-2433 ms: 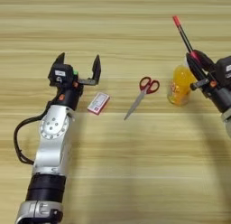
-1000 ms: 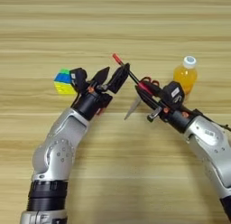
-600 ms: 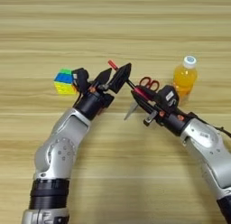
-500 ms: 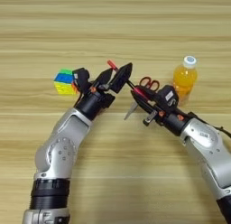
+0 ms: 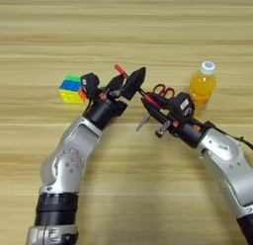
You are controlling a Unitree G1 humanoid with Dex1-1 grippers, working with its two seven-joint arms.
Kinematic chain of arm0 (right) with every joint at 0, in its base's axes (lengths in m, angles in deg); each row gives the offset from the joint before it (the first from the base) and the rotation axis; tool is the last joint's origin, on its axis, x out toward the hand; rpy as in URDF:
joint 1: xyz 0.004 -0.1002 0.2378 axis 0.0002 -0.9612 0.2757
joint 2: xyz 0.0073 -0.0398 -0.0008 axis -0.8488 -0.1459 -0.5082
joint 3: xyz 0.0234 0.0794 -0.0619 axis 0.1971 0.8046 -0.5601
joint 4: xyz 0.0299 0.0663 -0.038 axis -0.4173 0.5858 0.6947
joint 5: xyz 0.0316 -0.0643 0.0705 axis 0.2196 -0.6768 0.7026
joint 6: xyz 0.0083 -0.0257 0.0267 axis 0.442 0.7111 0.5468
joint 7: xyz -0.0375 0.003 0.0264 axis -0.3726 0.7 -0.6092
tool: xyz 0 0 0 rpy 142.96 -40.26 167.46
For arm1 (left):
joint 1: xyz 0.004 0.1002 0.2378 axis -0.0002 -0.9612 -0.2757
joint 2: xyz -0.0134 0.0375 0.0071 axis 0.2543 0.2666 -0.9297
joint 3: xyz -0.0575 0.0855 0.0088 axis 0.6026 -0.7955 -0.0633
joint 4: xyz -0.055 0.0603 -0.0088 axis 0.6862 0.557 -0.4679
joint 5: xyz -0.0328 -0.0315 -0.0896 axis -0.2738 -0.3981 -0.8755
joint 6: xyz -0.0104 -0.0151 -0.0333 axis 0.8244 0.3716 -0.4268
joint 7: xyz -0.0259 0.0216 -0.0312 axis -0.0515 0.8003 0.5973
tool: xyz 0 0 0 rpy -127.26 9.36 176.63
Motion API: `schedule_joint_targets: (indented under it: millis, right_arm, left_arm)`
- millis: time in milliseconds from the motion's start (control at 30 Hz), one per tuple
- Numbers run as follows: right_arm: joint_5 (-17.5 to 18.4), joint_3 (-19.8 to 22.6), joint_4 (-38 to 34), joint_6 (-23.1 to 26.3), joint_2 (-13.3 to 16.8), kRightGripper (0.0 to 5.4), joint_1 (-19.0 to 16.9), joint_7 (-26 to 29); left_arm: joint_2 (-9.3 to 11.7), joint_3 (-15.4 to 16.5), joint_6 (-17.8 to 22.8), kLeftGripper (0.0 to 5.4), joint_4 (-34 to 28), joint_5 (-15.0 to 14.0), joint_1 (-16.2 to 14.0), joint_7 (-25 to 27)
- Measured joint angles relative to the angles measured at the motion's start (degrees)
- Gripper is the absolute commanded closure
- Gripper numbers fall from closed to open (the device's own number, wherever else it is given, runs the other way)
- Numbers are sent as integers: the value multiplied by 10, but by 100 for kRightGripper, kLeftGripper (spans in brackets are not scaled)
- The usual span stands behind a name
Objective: Move the objects on the table
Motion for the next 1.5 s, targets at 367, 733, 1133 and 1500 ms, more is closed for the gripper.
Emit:
schedule_joint_targets:
  millis: [367, 733, 1133, 1500]
  right_arm:
    - [0, 0, -16, 0, -6, 466, 0, 0]
    - [0, -3, -19, 1, -6, 466, 0, 1]
    - [0, -2, -16, 1, -7, 466, 0, 0]
    - [0, -2, -12, 2, -7, 466, 1, 0]
  left_arm:
    - [-2, 10, 10, 99, 12, -2, 3, 4]
    - [-7, 19, 12, 197, 14, -5, 7, 12]
    - [-11, 23, 15, 324, 6, -22, 7, 19]
    - [-13, 27, 19, 417, 3, -33, 7, 23]
